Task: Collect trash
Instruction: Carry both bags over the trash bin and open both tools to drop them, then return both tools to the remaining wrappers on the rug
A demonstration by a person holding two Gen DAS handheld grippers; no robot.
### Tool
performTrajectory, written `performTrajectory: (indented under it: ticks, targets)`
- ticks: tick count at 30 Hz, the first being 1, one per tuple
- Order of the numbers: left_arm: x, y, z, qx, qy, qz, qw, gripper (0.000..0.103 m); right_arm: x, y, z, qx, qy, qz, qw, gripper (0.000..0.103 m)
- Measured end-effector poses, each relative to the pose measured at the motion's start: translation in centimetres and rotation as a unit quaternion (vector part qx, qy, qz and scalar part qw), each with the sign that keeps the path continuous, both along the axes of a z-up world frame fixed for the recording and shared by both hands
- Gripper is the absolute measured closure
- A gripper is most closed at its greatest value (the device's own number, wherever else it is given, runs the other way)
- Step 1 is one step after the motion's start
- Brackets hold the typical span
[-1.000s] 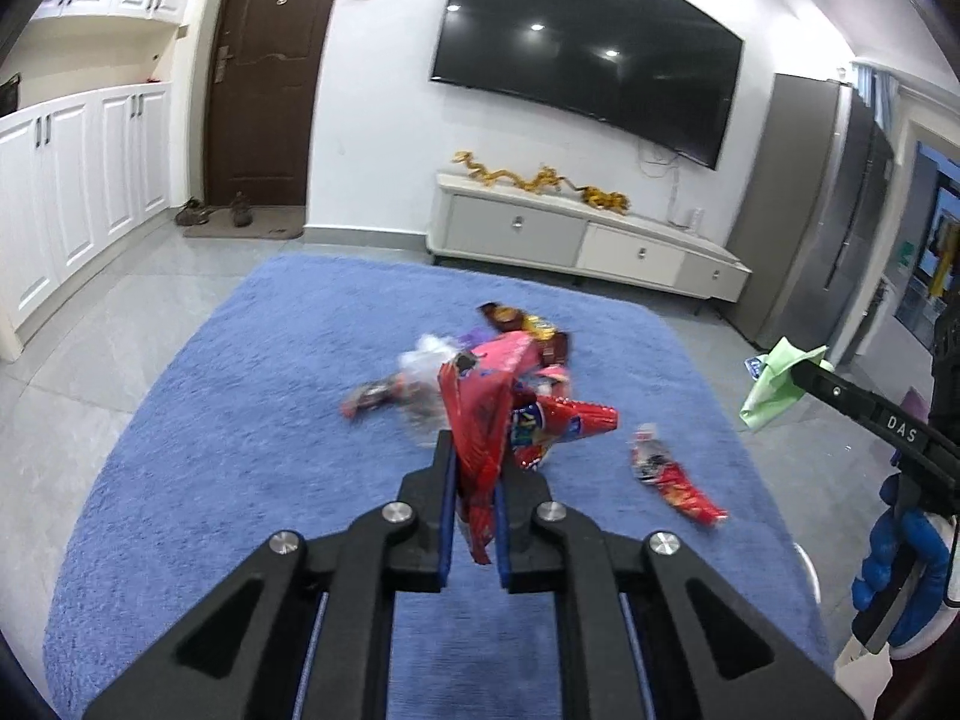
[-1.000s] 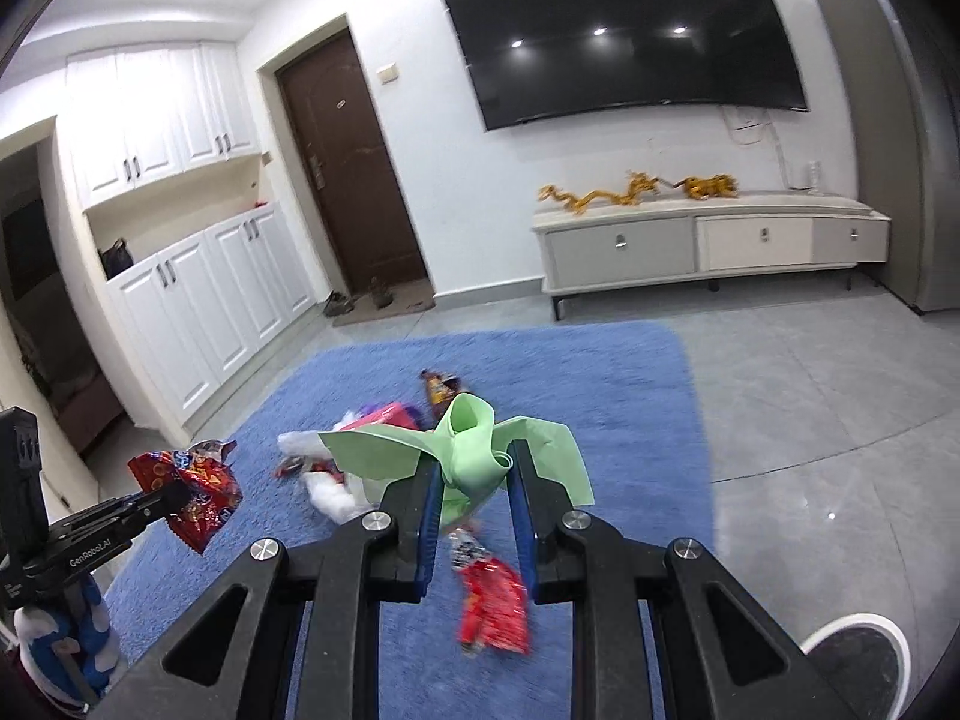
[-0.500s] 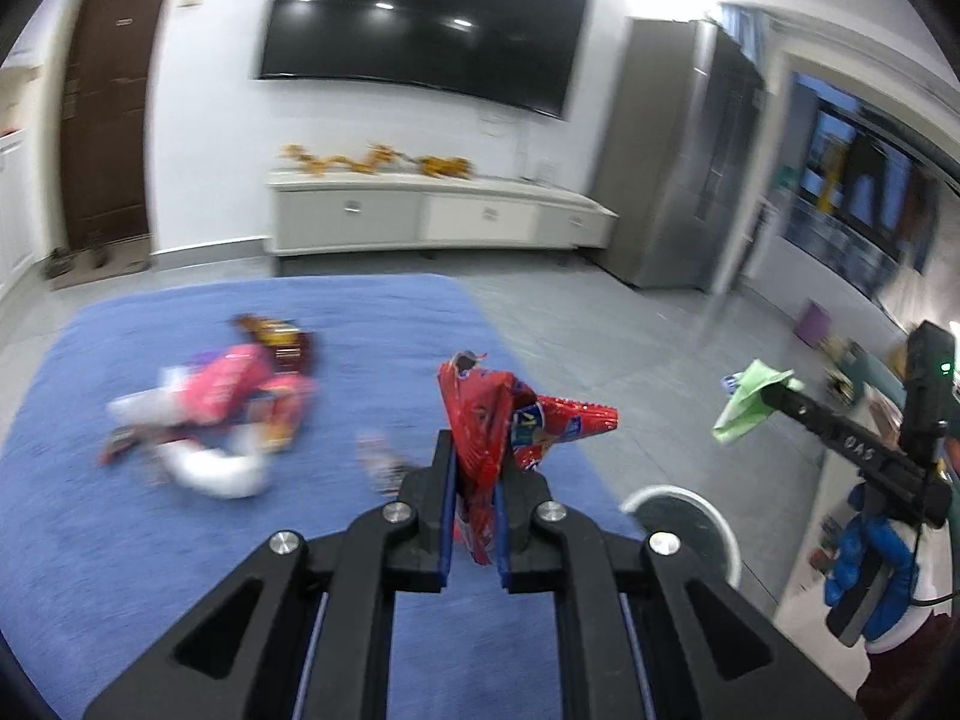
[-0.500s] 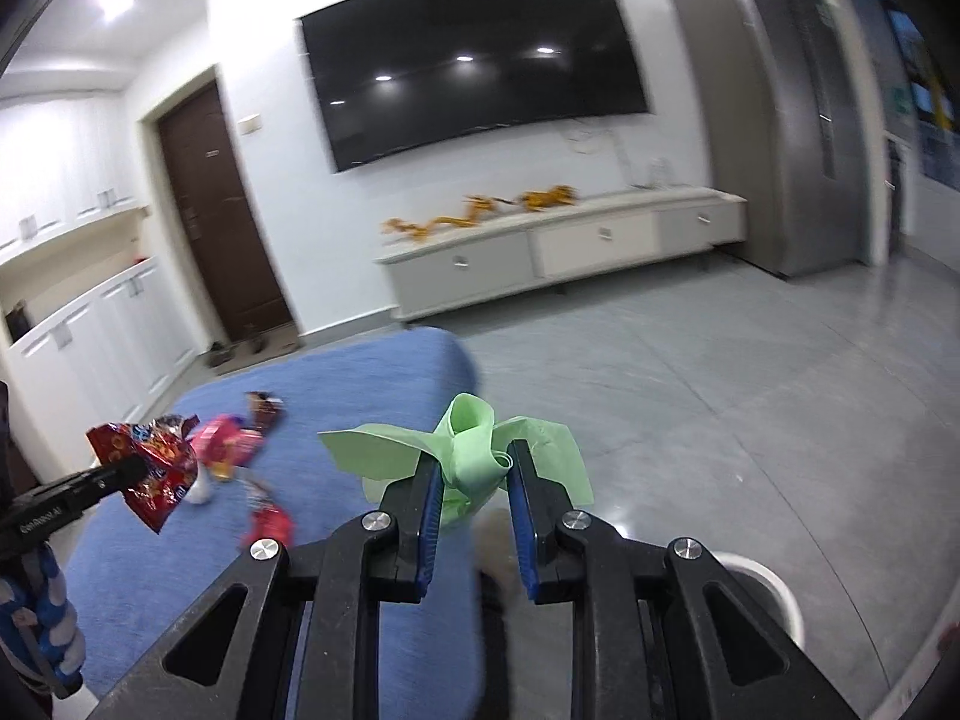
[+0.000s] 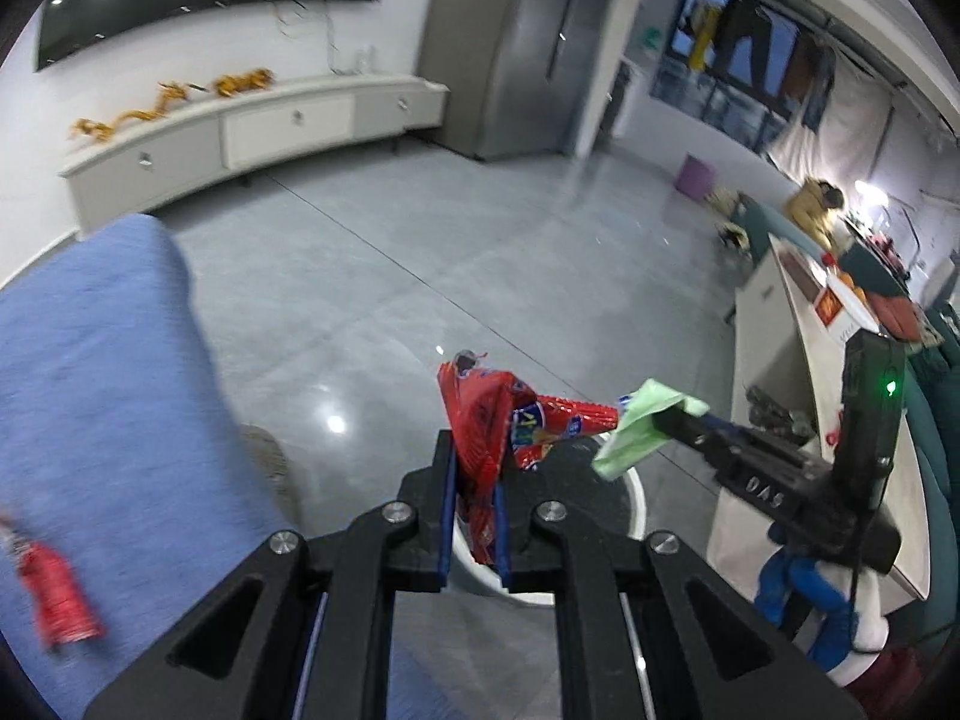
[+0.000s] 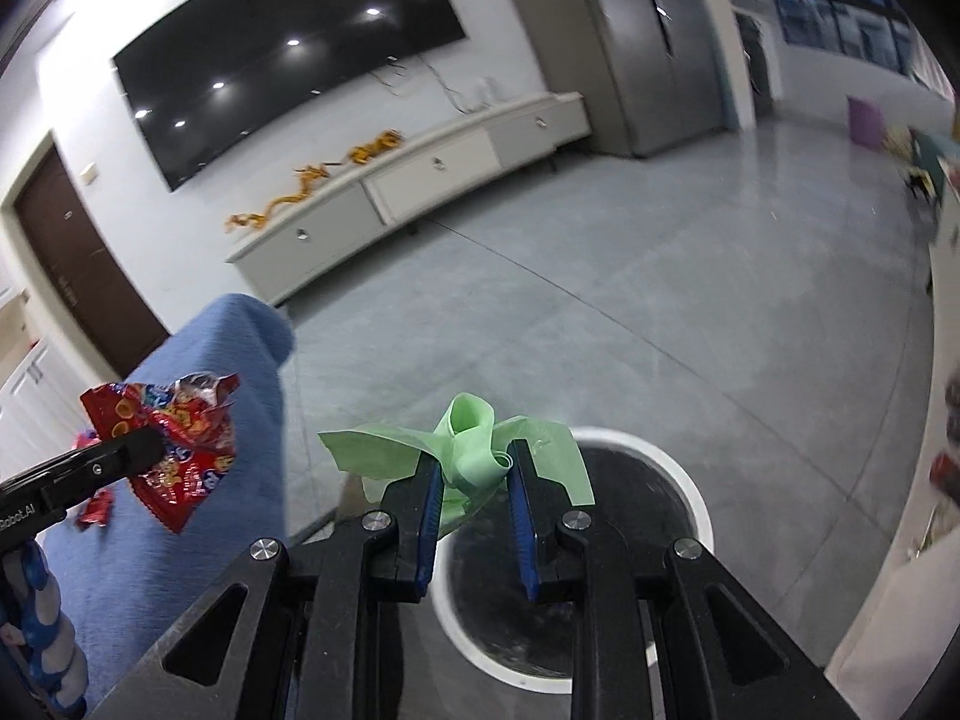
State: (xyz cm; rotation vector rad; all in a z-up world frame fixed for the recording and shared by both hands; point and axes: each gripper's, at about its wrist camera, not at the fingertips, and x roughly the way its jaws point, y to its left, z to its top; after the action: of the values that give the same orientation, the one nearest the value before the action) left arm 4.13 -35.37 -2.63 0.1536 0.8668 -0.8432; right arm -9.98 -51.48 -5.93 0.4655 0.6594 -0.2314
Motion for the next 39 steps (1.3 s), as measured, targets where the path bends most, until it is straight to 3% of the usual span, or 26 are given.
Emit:
performTrajectory:
  ticks: [6,12,14,15,16,22,28,39]
  targets:
    - [0.2,-5.1,-2.8,0.009,0.029,-0.028,0.9991,0.092,0.6,-2.6,-3.4,0.03,0.03,-0.024,0.999,0.082]
    - [1.0,-7.6,-4.3,-0.001,0.072,-0.043,0.9965,0.09,0.2,-4.6,-5.6,0.044,0.049,-0.046,0.997,0.078]
    - [1.2,-7.7,-4.7,-0.001,0.081,-0.042,0.9958,0.071,-0.1,-5.0,-5.9,0.046,0.053,-0.05,0.996,0.073]
    - [1.3,-7.8,-4.9,-0.003,0.086,-0.04,0.9955,0.048,-0.3,-5.1,-6.0,0.047,0.054,-0.053,0.996,0.071]
    - [1.4,-7.8,-5.0,-0.008,0.088,-0.036,0.9955,0.041,-0.3,-5.2,-6.0,0.046,0.055,-0.055,0.996,0.071]
    - [1.0,-8.2,-4.8,-0.011,0.091,-0.047,0.9947,0.041,-1.4,-5.6,-6.1,0.045,0.06,-0.065,0.995,0.065]
    - [-0.2,-7.1,-3.3,-0.009,0.062,-0.046,0.997,0.042,-2.2,-5.4,-5.3,0.041,0.057,-0.07,0.995,0.065]
    - [-1.5,0.2,1.4,-0.039,0.02,-0.015,0.999,0.042,-2.8,-1.9,-0.6,0.008,0.024,-0.043,0.999,0.065]
